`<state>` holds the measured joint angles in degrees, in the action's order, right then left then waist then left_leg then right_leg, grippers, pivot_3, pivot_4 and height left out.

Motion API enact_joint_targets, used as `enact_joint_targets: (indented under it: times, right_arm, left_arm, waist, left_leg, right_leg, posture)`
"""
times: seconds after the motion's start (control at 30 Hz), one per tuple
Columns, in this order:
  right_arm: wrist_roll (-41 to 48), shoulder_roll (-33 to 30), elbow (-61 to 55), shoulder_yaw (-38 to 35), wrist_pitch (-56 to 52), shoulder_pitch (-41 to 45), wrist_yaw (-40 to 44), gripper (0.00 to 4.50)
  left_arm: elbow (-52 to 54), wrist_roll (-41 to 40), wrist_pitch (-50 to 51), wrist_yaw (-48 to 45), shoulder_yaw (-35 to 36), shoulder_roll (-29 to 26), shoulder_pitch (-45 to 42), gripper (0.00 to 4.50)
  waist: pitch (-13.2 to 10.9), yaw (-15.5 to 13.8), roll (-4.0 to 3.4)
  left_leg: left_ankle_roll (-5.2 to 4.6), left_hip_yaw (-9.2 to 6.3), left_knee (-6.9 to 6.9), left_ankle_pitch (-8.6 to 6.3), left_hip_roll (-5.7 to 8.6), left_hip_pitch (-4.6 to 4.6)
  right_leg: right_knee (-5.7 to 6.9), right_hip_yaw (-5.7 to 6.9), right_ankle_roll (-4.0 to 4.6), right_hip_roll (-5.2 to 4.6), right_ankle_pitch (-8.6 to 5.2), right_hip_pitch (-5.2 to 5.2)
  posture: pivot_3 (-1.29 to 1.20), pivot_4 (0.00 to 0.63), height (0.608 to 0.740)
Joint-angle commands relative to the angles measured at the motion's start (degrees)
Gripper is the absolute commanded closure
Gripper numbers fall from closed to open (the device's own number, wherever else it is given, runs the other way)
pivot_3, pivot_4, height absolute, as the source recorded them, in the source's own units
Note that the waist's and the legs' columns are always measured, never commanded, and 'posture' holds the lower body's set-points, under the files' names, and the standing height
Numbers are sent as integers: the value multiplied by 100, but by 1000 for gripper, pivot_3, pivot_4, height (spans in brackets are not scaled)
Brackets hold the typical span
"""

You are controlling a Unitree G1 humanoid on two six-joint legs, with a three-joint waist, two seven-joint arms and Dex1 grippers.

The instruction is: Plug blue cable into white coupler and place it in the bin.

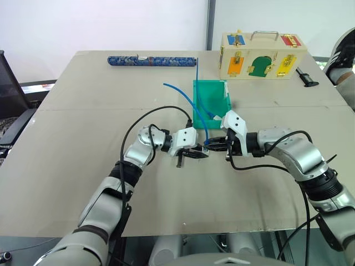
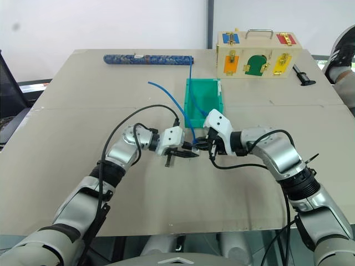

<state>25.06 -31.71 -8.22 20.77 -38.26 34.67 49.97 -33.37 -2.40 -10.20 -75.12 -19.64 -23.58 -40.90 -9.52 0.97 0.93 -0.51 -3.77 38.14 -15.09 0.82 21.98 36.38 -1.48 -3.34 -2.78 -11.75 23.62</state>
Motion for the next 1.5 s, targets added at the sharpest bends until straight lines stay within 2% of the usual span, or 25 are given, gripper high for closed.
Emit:
enact_joint_targets:
  times: [0.03, 0.33, 0.5, 1.23, 1.5]
  right_arm:
    - [-104, 68, 42, -253, 138, 0, 8, 4500]
    - [-309, -13, 120, -201, 140, 12, 368, 4500]
    - [-236, 175, 75, -242, 28, 33, 420, 4500]
    - [-1400, -2, 644, 445, 773, 116, 1031, 4500]
    - [-1295, -3, 587, 531, 585, 76, 1443, 4500]
  left_arm:
    - [-159, 101, -38, -69, 14, -71, -46, 4183]
    - [-196, 99, -32, -100, 30, -59, -98, 4183]
    - [-190, 101, -2, -92, 30, -55, -105, 4183]
    - [96, 37, 113, -135, 28, -55, -10, 4183]
    - [170, 34, 175, -120, 36, -61, 20, 4183]
  waist:
    - [0, 1, 0]
    - [0, 12, 0]
    - [0, 14, 0]
    - [3, 16, 1]
    - [5, 12, 1]
  left_leg:
    - [0, 0, 0, 0, 0, 0]
    - [0, 0, 0, 0, 0, -1]
    - [0, 0, 0, 0, 0, -2]
    - [0, 0, 0, 0, 0, -9]
    - [0, -1, -1, 0, 0, -9]
  right_leg:
    - [0, 0, 0, 0, 0, 0]
    - [2, 0, 0, 0, 0, 0]
    - [3, 0, 0, 0, 0, 0]
    - [5, 0, 0, 0, 0, -4]
    - [5, 0, 0, 0, 0, -6]
  posture:
    - [0, 150, 740]
    - [0, 150, 740]
    - [0, 150, 740]
    - [0, 150, 740]
    - [0, 150, 740]
